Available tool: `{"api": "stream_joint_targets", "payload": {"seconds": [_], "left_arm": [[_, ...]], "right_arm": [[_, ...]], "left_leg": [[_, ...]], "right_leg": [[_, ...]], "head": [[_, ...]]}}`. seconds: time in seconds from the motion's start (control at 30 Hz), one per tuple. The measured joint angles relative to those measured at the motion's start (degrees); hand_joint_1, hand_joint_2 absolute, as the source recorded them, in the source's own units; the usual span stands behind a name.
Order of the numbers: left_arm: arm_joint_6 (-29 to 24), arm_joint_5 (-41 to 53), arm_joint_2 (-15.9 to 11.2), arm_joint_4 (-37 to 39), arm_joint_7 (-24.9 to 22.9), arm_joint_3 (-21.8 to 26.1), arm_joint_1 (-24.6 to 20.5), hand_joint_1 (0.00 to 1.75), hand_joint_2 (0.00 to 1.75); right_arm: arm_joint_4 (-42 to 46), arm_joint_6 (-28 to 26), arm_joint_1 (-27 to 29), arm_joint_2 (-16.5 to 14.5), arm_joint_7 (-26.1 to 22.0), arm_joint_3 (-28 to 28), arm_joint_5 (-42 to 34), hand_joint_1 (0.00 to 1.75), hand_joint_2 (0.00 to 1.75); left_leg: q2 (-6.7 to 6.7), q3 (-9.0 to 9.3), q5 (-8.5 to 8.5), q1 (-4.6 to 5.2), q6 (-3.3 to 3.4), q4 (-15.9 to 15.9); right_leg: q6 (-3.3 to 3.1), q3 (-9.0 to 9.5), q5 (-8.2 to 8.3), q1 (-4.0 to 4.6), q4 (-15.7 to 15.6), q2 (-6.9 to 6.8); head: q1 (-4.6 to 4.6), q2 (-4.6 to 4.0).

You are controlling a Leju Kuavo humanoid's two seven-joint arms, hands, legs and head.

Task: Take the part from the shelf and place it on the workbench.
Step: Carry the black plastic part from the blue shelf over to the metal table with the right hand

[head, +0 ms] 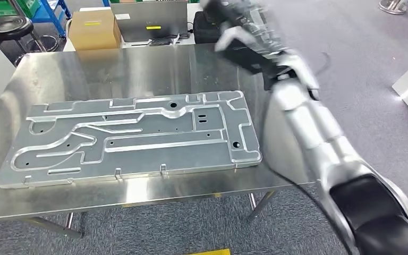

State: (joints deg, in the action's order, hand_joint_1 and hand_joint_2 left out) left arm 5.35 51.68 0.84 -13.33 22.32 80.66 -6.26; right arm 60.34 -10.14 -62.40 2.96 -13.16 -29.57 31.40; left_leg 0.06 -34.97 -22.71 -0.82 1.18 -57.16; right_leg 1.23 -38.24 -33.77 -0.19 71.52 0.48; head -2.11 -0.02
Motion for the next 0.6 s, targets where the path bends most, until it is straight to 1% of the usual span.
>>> {"api": "stream_joint_targets", "payload": {"seconds": [0.03, 0.07, 0.1, 0.13, 0.17, 0.2, 0.23, 0.27, 0.33, 0.37, 0.4, 0.43, 0.47, 0.5, 0.53, 0.57, 0.6], "left_arm": [[0.0, 0.2, 0.0, 0.0, 0.2, -0.2, -0.1, 0.0, 1.75], [0.1, 0.4, 0.1, 0.0, 0.4, -0.4, -0.2, 0.0, 1.75], [0.3, 0.7, 0.1, 0.0, 0.7, -0.6, -0.2, 0.0, 1.75], [0.6, 0.9, 0.2, 0.0, 1.1, -0.8, -0.2, 0.0, 1.75], [1.0, 1.1, 0.2, 0.0, 1.5, -1.0, -0.2, 0.0, 1.75], [1.6, 1.3, 0.2, 0.0, 2.0, -1.3, -0.3, 0.0, 1.75], [2.2, 1.5, 0.3, 0.0, 2.4, -1.6, -0.4, 0.0, 1.75], [2.7, 1.7, 0.3, 0.0, 2.8, -1.8, -0.5, 0.0, 1.75], [3.1, 1.9, 0.3, 0.1, 3.3, -2.3, -0.7, 0.0, 1.75], [3.2, 2.0, 0.3, 0.1, 3.3, -2.4, -0.7, 0.0, 1.75], [3.2, 2.0, 0.3, 0.1, 3.4, -2.6, -0.7, 0.0, 1.75], [3.4, 2.0, 0.3, 0.1, 3.4, -2.8, -0.7, 0.0, 1.75], [3.6, 2.0, 0.3, 0.1, 3.6, -3.0, -0.8, 0.0, 1.75], [3.9, 2.1, 0.3, 0.1, 3.7, -3.2, -0.9, 0.0, 1.75], [4.1, 2.1, 0.3, 0.1, 3.8, -3.3, -1.0, 0.0, 1.75], [4.3, 2.2, 0.3, 0.1, 4.0, -3.4, -1.1, 0.0, 1.75], [4.3, 2.2, 0.4, 0.1, 4.0, -3.5, -1.1, 0.0, 1.75]], "right_arm": [[-3.9, -0.9, -1.0, -2.1, 1.8, -2.8, 4.8, 1.75, 1.75], [-7.9, -1.3, -1.8, -4.4, 3.6, -5.8, 9.6, 1.75, 1.75], [-11.6, -1.2, -2.5, -6.5, 5.0, -8.6, 13.6, 1.75, 1.75], [-15.1, -0.7, -3.0, -8.5, 6.1, -11.3, 16.8, 1.75, 1.75], [-18.1, 0.1, -3.3, -10.1, 6.7, -13.6, 18.9, 1.75, 1.75], [-20.7, 1.0, -3.5, -11.6, 7.0, -15.5, 20.1, 1.75, 1.75], [-23.1, 2.0, -3.5, -12.9, 7.2, -17.2, 20.9, 1.75, 1.75], [-25.2, 2.6, -3.3, -14.0, 7.3, -18.6, 21.3, 1.75, 1.75], [-28.6, 3.2, -2.9, -15.5, 7.2, -20.9, 21.8, 1.75, 1.75], [-29.9, 3.2, -2.8, -16.0, 7.2, -21.7, 21.9, 1.75, 1.75], [-30.9, 3.6, -2.8, -16.4, 7.2, -22.2, 21.9, 1.75, 1.75], [-31.9, 4.3, -2.8, -16.8, 7.1, -22.6, 21.9, 1.75, 1.75], [-32.9, 5.4, -2.8, -17.1, 6.9, -23.1, 21.9, 1.75, 1.75], [-33.9, 6.7, -2.5, -17.3, 6.7, -23.6, 22.0, 1.75, 1.75], [-34.8, 7.9, -1.8, -17.6, 6.5, -24.0, 22.0, 1.75, 1.75], [-35.7, 8.8, -0.8, -17.7, 6.3, -24.4, 22.0, 1.75, 1.75], [-36.4, 9.4, 0.4, -17.9, 6.2, -24.7, 22.1, 1.75, 1.75]], "left_leg": [[-0.05, 0.18, -0.23, -0.01, -0.06, 0.0], [-0.12, 0.47, -0.51, -0.03, -0.19, 0.0], [-0.22, 0.85, -0.84, -0.05, -0.36, -0.1], [-0.36, 1.23, -1.23, -0.08, -0.57, -0.1], [-0.51, 1.54, -1.6, -0.05, -0.83, -0.3], [-0.73, 1.67, -1.89, 0.01, -1.12, -0.4], [-0.93, 1.68, -2.08, 0.02, -1.43, -0.4], [-1.1, 1.62, -2.16, 0.01, -1.76, -0.4], [-1.2, 1.61, -2.4, -0.2, -2.41, -0.3], [-1.06, 1.41, -2.89, -0.29, -2.69, -0.8], [-0.88, 0.66, -3.87, -0.34, -2.92, -2.6], [-0.69, -0.73, -5.26, -0.42, -3.1, -5.5], [-0.58, -2.67, -6.84, -0.43, -3.27, -9.3], [-0.54, -4.83, -8.13, -0.47, -3.43, -13.3], [-0.53, -6.54, -8.58, -0.51, -3.57, -16.1], [-0.49, -7.37, -7.93, -0.56, -3.67, -16.8], [-0.44, -7.0, -6.15, -0.64, -3.72, -15.1]], "right_leg": [[0.12, -1.9, -0.11, -0.17, 2.5, -0.07], [0.18, -2.84, 1.02, -0.33, 2.8, -0.13], [0.16, -2.62, 3.28, -0.46, 0.9, -0.2], [0.07, -1.45, 6.26, -0.55, -3.0, -0.24], [-0.11, -0.09, 8.59, -0.5, -6.9, -0.23], [-0.39, 1.09, 10.02, -0.4, -10.3, -0.22], [-0.71, 1.8, 10.55, -0.21, -12.3, -0.22], [-1.07, 2.03, 10.19, 0.03, -12.9, -0.23], [-1.8, 2.36, 10.01, 0.09, -13.5, -0.36], [-2.21, 2.63, 10.0, -0.02, -13.8, -0.43], [-2.59, 2.91, 10.02, -0.19, -14.1, -0.46], [-2.91, 3.19, 9.97, -0.28, -14.3, -0.46], [-3.15, 3.36, 9.83, -0.25, -14.3, -0.41], [-3.24, 3.55, 9.66, -0.21, -14.3, -0.34], [-3.23, 3.79, 9.46, -0.17, -14.3, -0.27], [-3.14, 4.09, 9.2, -0.17, -14.2, -0.23], [-2.99, 4.45, 8.89, -0.19, -14.1, -0.18]], "head": [[-0.01, 0.0], [-0.01, 0.0], [0.0, 0.0], [0.0, 0.0], [0.0, 0.0], [0.0, 0.0], [-0.01, 0.0], [-0.01, 0.0], [-0.01, 0.0], [-0.01, 0.0], [-0.01, 0.0], [-0.01, 0.0], [-0.01, 0.0], [-0.01, 0.0], [-0.01, 0.0], [-0.01, 0.0], [-0.01, 0.0]]}}
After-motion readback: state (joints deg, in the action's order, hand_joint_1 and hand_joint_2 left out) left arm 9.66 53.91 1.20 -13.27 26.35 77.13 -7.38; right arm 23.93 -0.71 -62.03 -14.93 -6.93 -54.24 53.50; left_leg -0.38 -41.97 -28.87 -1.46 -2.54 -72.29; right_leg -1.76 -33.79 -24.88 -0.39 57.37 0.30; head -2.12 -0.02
